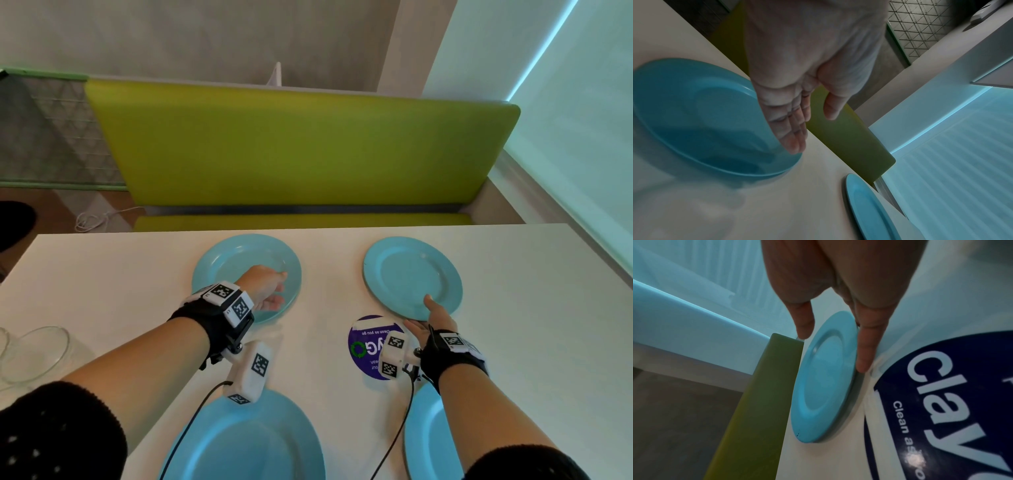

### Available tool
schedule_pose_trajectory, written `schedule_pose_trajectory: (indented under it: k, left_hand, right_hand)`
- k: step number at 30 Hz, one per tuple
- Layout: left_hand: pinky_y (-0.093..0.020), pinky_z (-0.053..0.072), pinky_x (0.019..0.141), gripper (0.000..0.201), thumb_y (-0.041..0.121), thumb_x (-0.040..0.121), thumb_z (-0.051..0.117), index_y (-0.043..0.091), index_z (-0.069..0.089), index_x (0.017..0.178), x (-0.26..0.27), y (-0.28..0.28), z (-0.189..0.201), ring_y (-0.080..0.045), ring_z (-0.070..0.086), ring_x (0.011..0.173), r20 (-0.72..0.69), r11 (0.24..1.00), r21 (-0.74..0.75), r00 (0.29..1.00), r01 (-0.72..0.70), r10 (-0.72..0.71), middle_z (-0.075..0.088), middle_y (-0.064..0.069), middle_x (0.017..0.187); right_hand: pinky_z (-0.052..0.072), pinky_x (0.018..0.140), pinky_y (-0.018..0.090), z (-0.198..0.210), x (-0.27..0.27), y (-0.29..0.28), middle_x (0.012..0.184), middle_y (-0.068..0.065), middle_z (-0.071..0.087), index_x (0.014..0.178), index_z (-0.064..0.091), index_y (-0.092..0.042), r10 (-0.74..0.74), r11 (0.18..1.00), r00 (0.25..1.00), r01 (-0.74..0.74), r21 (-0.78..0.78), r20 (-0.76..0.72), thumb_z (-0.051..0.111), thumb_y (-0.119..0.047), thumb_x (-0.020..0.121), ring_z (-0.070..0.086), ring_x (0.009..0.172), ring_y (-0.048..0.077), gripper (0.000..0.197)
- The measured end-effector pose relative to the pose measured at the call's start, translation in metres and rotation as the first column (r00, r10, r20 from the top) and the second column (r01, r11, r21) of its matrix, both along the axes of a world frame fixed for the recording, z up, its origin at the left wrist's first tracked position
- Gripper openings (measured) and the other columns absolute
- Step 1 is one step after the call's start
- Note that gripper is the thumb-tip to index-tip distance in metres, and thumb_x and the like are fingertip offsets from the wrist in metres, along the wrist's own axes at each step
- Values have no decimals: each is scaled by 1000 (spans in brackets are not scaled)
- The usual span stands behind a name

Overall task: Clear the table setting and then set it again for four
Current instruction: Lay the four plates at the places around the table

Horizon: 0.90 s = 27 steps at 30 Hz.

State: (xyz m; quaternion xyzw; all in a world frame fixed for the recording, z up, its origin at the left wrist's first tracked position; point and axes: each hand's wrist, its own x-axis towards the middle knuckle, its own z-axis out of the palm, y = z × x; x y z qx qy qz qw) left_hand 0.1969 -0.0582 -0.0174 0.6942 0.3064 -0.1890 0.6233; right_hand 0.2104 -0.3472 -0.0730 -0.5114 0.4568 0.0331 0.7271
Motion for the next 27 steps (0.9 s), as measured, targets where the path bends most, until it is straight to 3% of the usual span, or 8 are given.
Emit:
schedule_pose_trajectory:
  k: [3, 8, 15, 18, 22, 27]
  left_hand:
    - [-30, 51, 64, 39, 20, 97, 48, 1, 42, 131, 2, 0, 0, -18, 53, 65, 7, 1000, 0, 1000, -4, 4, 51, -6, 86]
    - [-30, 51, 65, 38, 20, 97, 48, 2, 42, 131, 0, 2, -2, -19, 54, 66, -2, 1000, -6, 1000, -13, 13, 51, -6, 86]
    - [-30, 50, 64, 38, 20, 97, 48, 2, 43, 130, -3, 6, -5, -19, 53, 65, -12, 999, -13, 999, -30, 30, 51, -6, 86]
    - [-30, 49, 63, 37, 20, 97, 49, 2, 43, 129, -7, 8, -9, -19, 52, 64, -23, 999, -16, 999, -41, 41, 51, -6, 85]
    - [-32, 50, 66, 37, 20, 97, 49, 3, 43, 129, -13, 11, -13, -19, 53, 65, -37, 998, -21, 998, -57, 57, 51, -6, 85]
    - [-34, 50, 69, 39, 19, 96, 50, 1, 43, 130, -23, 18, -13, -21, 54, 66, -38, 996, -51, 997, -72, 70, 52, -6, 83]
  right_hand:
    - [51, 93, 39, 0, 5, 1, 125, 24, 56, 135, 44, -4, 18, 1000, 1000, -18, 4, -14, 63, -28, 88, 61, 107, 35, 56]
    - [49, 98, 39, -2, 6, 5, 125, 23, 55, 135, 43, -4, 33, 999, 999, -33, 12, -25, 64, -27, 87, 59, 112, 35, 57]
    - [52, 92, 40, -1, 8, 7, 97, 19, 57, 133, 45, -2, 92, 993, 993, -97, -69, -74, 64, -22, 87, 59, 90, 29, 53]
    - [52, 92, 40, -2, 7, 7, 112, 21, 57, 132, 46, -2, 112, 989, 990, -119, -87, -83, 64, -21, 87, 59, 97, 31, 52]
    - [51, 93, 45, -2, 3, 7, 103, 15, 56, 127, 48, -5, 140, 984, 983, -152, -95, -120, 64, -29, 85, 58, 95, 29, 51]
    - [51, 96, 43, 4, -5, 14, 128, 15, 53, 135, 42, -9, 174, 981, 978, -182, -71, -115, 64, -31, 85, 58, 103, 30, 60]
